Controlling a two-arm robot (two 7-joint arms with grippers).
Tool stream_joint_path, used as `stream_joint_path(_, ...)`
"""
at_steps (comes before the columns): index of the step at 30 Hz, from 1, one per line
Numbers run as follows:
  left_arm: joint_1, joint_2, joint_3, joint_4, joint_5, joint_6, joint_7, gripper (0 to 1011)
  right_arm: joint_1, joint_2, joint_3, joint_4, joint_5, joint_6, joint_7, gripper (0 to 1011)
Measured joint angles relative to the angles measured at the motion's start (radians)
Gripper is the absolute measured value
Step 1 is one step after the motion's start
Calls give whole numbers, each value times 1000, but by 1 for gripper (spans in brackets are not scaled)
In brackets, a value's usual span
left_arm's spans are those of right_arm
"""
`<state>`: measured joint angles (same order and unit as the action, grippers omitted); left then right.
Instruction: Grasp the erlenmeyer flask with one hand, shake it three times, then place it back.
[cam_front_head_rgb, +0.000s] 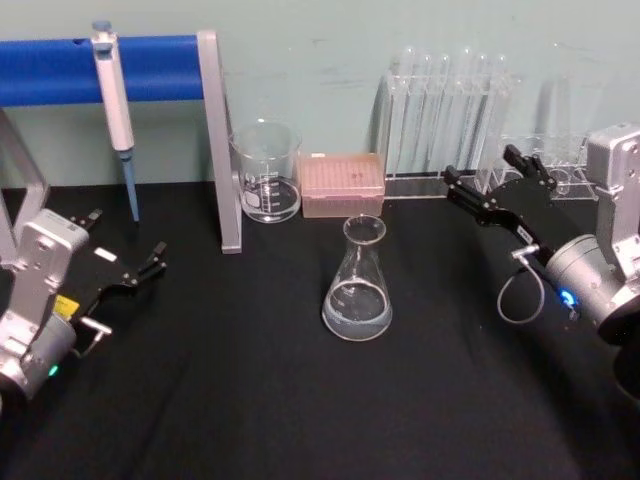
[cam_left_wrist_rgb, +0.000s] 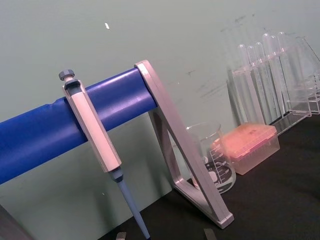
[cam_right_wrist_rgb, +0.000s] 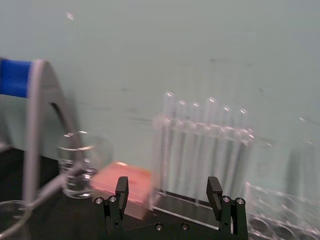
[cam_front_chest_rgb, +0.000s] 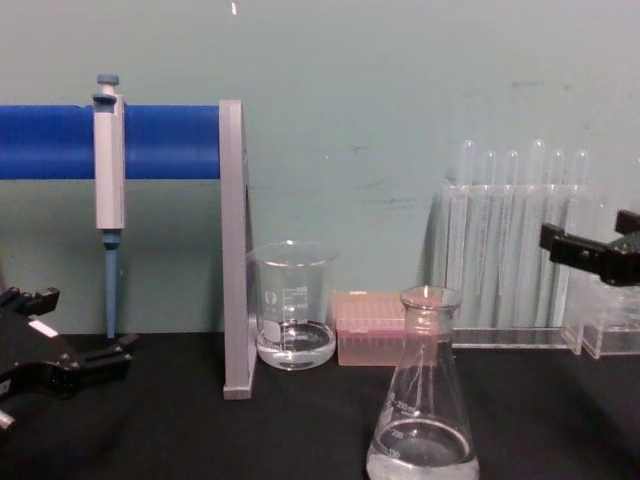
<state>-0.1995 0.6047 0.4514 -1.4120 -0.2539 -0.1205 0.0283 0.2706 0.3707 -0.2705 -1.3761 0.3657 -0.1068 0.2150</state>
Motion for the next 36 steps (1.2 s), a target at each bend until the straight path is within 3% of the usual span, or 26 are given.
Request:
stream_joint_path(3,0,0,0,0,0,0,0,1001,6,-32,4,33,-44,-6,-63,1002)
stream_joint_path(11,0,0,0,0,0,0,0,1001,23,-80,4,127,-118,-17,-137,1002)
stream_joint_path(20,0,0,0,0,0,0,0,1001,31,-101,3,193,-161,-7,-142,1003)
stream_joint_path(36,0,0,0,0,0,0,0,1001,32,-117,19,215,-190,18,-119,1002)
